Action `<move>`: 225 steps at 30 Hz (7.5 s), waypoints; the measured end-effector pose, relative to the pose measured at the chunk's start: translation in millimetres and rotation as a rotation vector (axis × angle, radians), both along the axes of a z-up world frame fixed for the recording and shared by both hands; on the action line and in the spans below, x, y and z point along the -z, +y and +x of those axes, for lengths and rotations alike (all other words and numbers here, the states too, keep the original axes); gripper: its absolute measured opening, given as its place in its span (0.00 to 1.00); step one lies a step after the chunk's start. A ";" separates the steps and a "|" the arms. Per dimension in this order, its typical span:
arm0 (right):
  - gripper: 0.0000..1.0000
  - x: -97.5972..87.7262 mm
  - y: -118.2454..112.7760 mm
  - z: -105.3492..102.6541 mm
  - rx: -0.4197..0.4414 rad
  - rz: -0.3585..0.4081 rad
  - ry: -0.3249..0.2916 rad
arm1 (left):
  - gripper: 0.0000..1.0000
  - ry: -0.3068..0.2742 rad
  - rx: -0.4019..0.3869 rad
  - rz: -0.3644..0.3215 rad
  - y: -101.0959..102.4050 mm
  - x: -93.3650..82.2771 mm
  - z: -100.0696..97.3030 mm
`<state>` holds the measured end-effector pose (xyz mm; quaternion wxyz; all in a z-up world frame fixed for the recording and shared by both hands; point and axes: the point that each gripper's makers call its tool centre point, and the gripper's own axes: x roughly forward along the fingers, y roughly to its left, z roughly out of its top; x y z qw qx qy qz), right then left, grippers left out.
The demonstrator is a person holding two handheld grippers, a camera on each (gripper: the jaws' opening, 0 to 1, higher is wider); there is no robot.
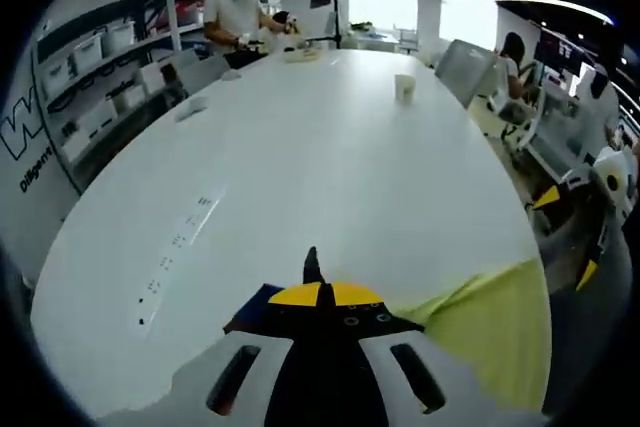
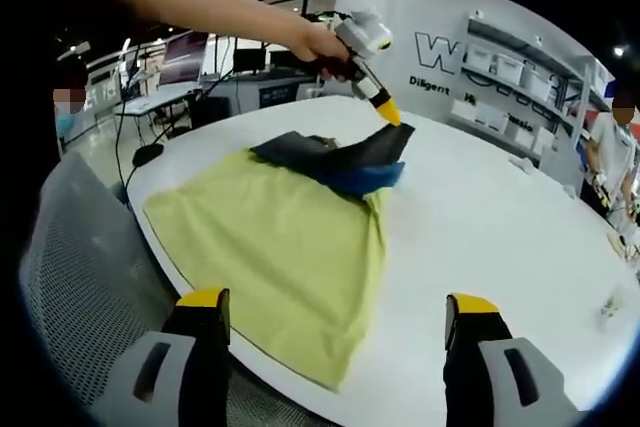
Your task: Fold the garment on the visible template until the final outline fits inside the template.
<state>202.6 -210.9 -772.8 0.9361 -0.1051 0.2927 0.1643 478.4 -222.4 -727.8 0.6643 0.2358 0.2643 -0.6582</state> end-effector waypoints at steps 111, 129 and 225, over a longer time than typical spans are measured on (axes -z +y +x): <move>0.01 57.4 -9.7 264.7 -0.035 0.096 0.127 | 0.07 -0.117 -0.153 0.359 215.5 108.2 66.0; 0.00 50.6 -22.8 249.0 -0.002 0.110 0.101 | 0.07 -0.147 -0.219 0.344 229.6 96.7 77.4; 0.00 31.8 0.8 226.5 0.083 0.224 0.036 | 0.06 -0.206 -0.158 0.371 253.9 85.3 90.3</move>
